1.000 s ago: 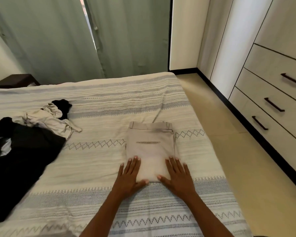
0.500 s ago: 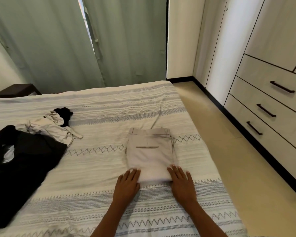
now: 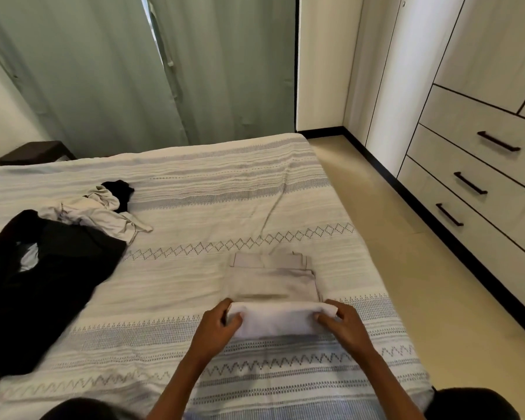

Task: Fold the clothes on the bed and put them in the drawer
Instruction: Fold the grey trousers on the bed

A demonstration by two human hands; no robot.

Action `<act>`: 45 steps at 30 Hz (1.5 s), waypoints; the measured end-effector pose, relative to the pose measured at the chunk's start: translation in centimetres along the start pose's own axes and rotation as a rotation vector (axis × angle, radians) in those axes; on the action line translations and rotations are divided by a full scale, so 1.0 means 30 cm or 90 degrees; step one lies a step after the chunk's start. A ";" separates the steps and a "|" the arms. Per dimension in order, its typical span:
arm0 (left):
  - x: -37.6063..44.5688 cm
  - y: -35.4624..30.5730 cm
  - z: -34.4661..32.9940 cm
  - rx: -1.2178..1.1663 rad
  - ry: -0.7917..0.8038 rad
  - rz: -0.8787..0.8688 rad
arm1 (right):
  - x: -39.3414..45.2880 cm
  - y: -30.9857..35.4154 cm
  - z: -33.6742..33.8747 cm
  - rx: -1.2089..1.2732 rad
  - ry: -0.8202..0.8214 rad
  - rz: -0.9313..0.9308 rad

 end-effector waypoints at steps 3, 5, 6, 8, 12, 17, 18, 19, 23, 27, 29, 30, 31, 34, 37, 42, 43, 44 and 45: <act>-0.017 0.016 0.014 -0.068 -0.051 0.067 | -0.024 0.039 -0.024 0.093 0.005 -0.068; 0.007 0.007 0.018 -0.093 -0.090 0.102 | -0.006 0.063 -0.043 0.085 -0.031 -0.087; 0.025 0.000 0.021 -0.095 -0.106 0.113 | 0.012 0.072 -0.054 0.071 -0.044 -0.095; 0.062 -0.004 0.017 -0.086 -0.143 0.125 | 0.053 0.075 -0.079 0.056 -0.059 -0.104; 0.153 -0.033 0.021 0.037 -0.238 0.105 | 0.133 0.101 -0.127 0.038 -0.058 -0.117; 0.264 -0.070 -0.030 0.207 -0.252 0.027 | 0.170 0.058 -0.203 -0.248 -0.066 -0.038; 0.282 -0.061 -0.045 0.244 -0.237 0.017 | 0.165 0.040 -0.223 -0.349 -0.060 -0.010; 0.303 -0.048 -0.061 0.292 -0.222 -0.001 | 0.163 0.018 -0.240 -0.447 -0.070 0.022; 0.360 0.045 -0.108 0.413 -0.160 -0.043 | 0.166 -0.065 -0.275 -0.546 -0.082 0.063; 0.398 0.182 -0.154 0.358 -0.085 0.103 | 0.171 -0.106 -0.291 -0.571 -0.087 0.096; 0.401 0.221 -0.174 0.327 -0.065 0.172 | 0.185 -0.121 -0.303 -0.573 -0.090 0.086; 0.400 0.225 -0.178 0.325 -0.069 0.180 | 0.193 -0.131 -0.307 -0.567 -0.097 0.082; 0.400 0.223 -0.180 0.326 -0.078 0.180 | 0.201 -0.141 -0.308 -0.560 -0.100 0.077; 0.401 0.170 -0.160 0.354 -0.135 0.119 | 0.207 -0.150 -0.304 -0.554 -0.109 0.075; 0.370 -0.004 -0.155 0.399 -0.183 -0.182 | 0.206 -0.146 -0.302 -0.550 -0.093 0.078; 0.154 -0.060 -0.241 0.405 0.082 -0.463 | 0.211 -0.153 -0.303 -0.520 -0.063 0.050; 0.128 -0.024 -0.255 0.433 0.141 -0.436 | 0.214 -0.157 -0.304 -0.510 -0.044 0.041; 0.109 -0.003 -0.264 0.460 0.183 -0.407 | 0.216 -0.162 -0.294 -0.499 -0.029 0.035; 0.104 0.002 -0.270 0.477 0.200 -0.384 | 0.222 -0.165 -0.282 -0.478 -0.011 0.027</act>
Point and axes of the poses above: each hand's wrist, its own x-axis towards the middle knuckle, its own z-axis out of the back of the hand, y = z × x, the point moved 7 cm from there along x, towards the middle knuckle, and after that the axes turned 12 degrees about -y, right-handed, at the moved point
